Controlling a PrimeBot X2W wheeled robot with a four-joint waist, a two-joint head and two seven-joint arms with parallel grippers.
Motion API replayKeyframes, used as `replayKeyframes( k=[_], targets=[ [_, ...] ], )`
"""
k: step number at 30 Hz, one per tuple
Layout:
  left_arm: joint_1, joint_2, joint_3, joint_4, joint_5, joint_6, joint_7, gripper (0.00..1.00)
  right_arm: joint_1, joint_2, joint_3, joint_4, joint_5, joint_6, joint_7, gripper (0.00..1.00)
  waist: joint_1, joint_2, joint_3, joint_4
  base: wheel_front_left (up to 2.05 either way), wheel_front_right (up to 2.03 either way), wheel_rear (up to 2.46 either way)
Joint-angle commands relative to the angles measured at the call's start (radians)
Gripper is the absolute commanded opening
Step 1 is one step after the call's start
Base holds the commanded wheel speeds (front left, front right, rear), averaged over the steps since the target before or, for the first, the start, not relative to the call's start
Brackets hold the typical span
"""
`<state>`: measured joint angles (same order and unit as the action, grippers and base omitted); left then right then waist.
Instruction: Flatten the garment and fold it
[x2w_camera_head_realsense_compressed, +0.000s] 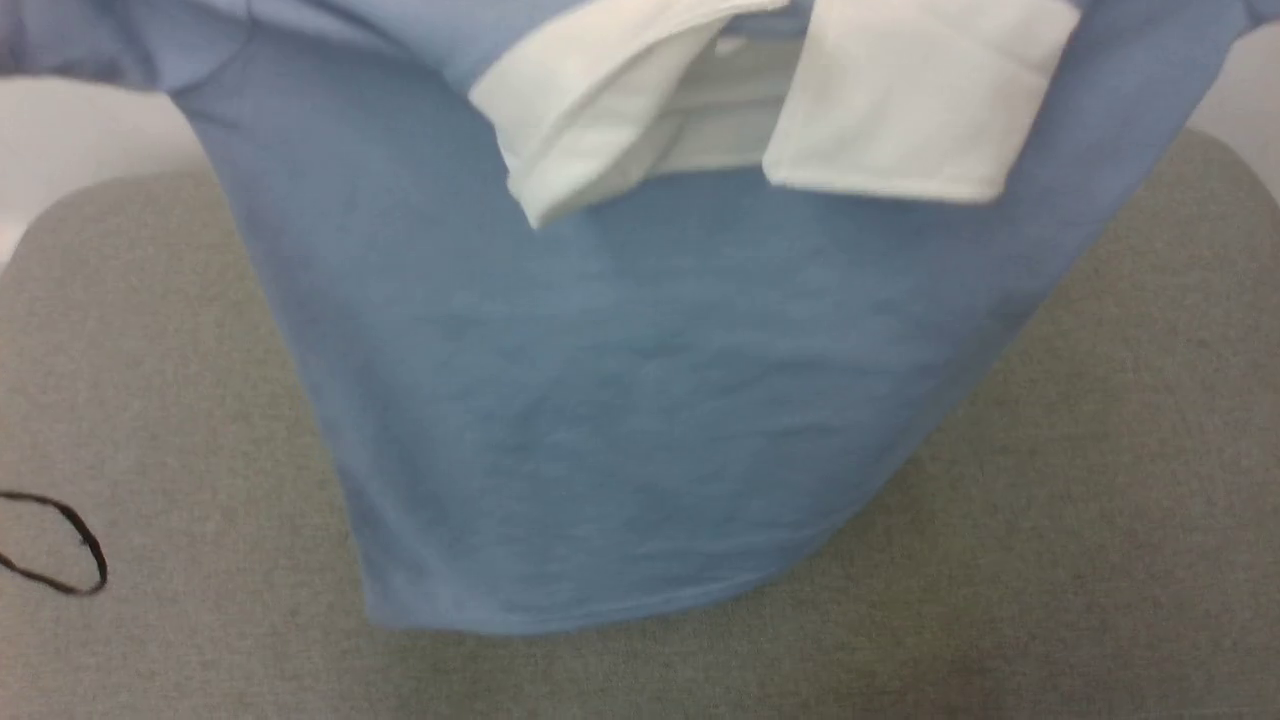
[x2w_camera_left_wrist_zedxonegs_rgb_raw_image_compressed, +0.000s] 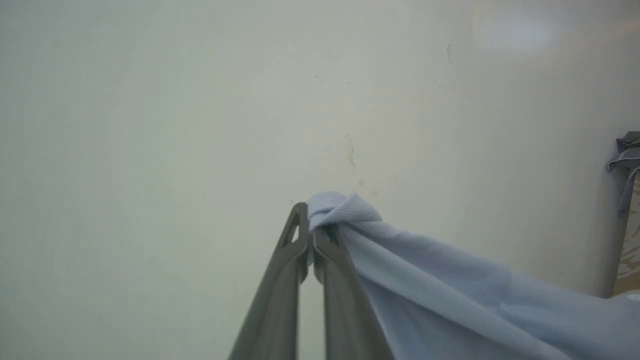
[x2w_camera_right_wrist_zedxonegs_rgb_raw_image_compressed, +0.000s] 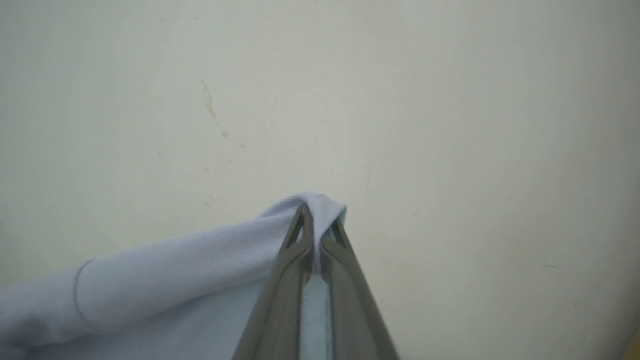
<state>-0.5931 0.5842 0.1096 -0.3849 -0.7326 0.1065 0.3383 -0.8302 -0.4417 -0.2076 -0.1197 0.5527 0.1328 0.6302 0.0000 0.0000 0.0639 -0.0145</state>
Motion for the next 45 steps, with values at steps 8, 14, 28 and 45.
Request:
replayKeyframes(
  k=[8,14,28,45],
  targets=[
    [-0.321,0.046,-0.111,0.251,0.007,-0.04,0.084,0.0,-0.327,-0.026,0.092,0.209,-0.098,-0.002,-0.13,0.0,0.0,0.0,0.26,-0.024,0.0,0.0,0.0],
    [-0.644,0.029,-0.19,0.488,0.088,-0.078,0.027,0.0,-0.62,0.01,0.097,0.442,-0.229,-0.002,-0.306,0.0,0.0,0.0,0.417,-0.031,0.0,0.0,0.0],
    [-1.033,-0.106,-0.212,0.953,0.154,-0.128,-0.342,0.0,-0.881,0.144,0.073,0.837,-0.382,-0.002,-0.617,0.0,0.0,0.0,0.555,-0.007,0.0,0.0,0.0],
    [-0.37,-0.101,-0.368,1.08,0.172,-0.223,-0.423,0.0,-0.197,0.077,0.303,0.823,-0.175,-0.002,-0.652,0.0,0.0,0.0,0.322,0.002,0.0,0.0,0.0]
  ],
)
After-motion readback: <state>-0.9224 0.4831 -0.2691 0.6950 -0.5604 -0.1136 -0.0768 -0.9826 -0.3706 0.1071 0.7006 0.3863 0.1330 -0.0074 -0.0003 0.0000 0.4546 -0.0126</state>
